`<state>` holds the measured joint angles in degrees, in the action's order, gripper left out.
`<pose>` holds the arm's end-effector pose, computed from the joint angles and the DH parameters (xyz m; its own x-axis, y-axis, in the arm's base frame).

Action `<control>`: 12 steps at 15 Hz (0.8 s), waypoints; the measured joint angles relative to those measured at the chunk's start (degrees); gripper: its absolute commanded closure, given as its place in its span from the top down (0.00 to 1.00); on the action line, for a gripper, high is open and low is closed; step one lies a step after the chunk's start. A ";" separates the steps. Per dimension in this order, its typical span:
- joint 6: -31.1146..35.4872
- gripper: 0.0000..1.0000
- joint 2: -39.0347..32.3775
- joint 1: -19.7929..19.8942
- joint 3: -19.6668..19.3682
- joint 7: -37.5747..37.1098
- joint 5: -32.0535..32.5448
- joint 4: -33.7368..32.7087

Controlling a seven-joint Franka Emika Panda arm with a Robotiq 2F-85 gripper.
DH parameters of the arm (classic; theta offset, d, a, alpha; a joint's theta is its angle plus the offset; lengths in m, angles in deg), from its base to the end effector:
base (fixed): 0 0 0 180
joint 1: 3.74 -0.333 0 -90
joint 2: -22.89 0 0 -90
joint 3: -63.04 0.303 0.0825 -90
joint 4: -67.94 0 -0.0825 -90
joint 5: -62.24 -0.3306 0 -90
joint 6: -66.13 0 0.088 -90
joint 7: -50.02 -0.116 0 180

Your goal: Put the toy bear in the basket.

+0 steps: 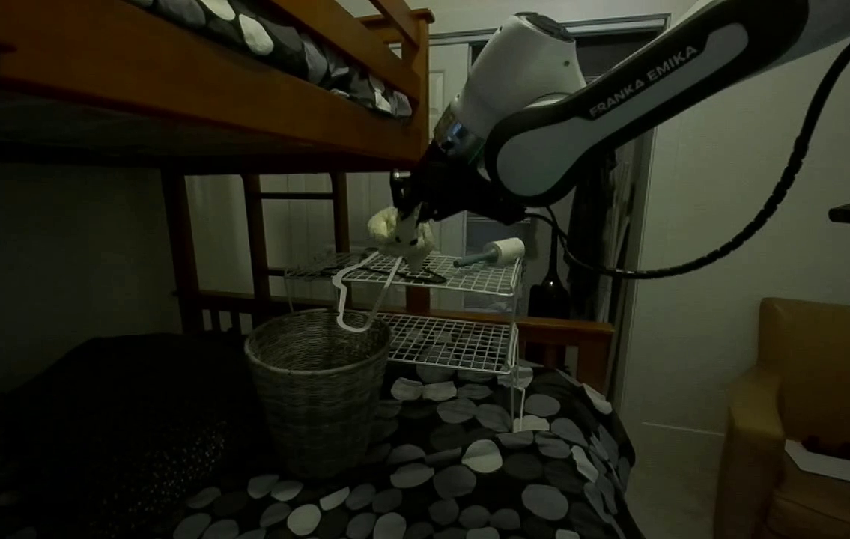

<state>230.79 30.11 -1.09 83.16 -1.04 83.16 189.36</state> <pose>0.4923 0.1846 0.5694 0.6229 -0.3080 0.7192 -0.1093 -0.9445 -0.3098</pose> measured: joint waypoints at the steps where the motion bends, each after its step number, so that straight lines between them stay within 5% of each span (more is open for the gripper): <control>1: 4.03 0.05 -0.71 -0.06 -0.64 2.60 -1.30 -0.29; 6: 26.36 0.05 -15.78 -1.74 -1.54 15.81 -9.40 -3.84; 7: 29.08 0.20 -19.82 -0.39 1.40 16.00 -8.44 -5.37; 10: 31.50 0.20 -28.55 4.28 10.18 15.48 -3.74 -10.28; 11: 31.60 0.05 -29.55 4.79 10.89 15.48 -3.35 -11.31; 12: 31.60 0.05 -29.87 5.14 11.10 15.48 -3.14 -11.94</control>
<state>262.39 0.24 4.05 94.25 14.44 80.02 177.42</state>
